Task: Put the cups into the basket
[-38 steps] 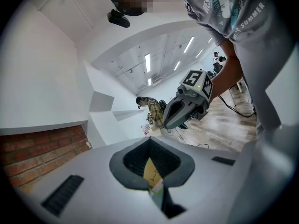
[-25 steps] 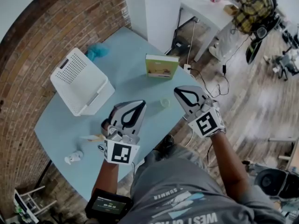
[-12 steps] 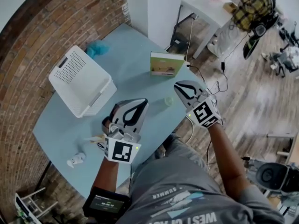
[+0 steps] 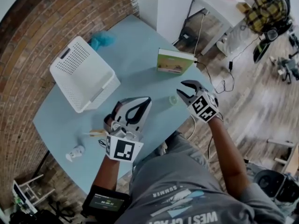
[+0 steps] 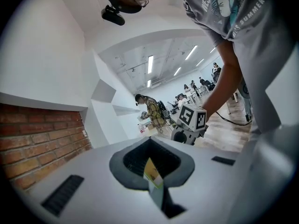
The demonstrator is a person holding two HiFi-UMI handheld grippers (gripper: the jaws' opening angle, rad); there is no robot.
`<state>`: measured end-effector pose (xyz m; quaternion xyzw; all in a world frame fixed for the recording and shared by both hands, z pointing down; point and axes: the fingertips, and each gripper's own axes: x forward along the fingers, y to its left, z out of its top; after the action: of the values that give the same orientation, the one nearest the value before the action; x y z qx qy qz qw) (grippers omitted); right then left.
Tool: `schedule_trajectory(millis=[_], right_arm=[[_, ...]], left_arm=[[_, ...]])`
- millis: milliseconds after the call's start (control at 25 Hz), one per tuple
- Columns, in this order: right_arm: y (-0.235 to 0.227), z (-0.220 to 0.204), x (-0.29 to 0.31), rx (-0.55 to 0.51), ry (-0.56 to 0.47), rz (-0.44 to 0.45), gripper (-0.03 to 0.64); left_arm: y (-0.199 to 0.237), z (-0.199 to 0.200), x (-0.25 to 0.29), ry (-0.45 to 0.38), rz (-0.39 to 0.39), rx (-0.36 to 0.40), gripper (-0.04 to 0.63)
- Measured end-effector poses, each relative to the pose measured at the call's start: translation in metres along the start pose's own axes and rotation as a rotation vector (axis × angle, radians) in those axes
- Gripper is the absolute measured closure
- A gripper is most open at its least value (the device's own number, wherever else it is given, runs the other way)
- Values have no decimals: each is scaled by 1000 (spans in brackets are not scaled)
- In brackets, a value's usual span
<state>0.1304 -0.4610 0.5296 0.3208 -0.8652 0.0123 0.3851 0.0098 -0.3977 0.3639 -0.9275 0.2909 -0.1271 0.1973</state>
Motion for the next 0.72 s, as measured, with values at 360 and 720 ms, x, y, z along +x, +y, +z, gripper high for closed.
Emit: schedule_trajectory(millis=[360,720], right_arm=[[11,-62,37,9,183,138,431],[17,-95,62,28,283,198,431]], left_arm=[[2,-14,11,40,33,-24,597],[5,-26,14,64,55,-47,597]])
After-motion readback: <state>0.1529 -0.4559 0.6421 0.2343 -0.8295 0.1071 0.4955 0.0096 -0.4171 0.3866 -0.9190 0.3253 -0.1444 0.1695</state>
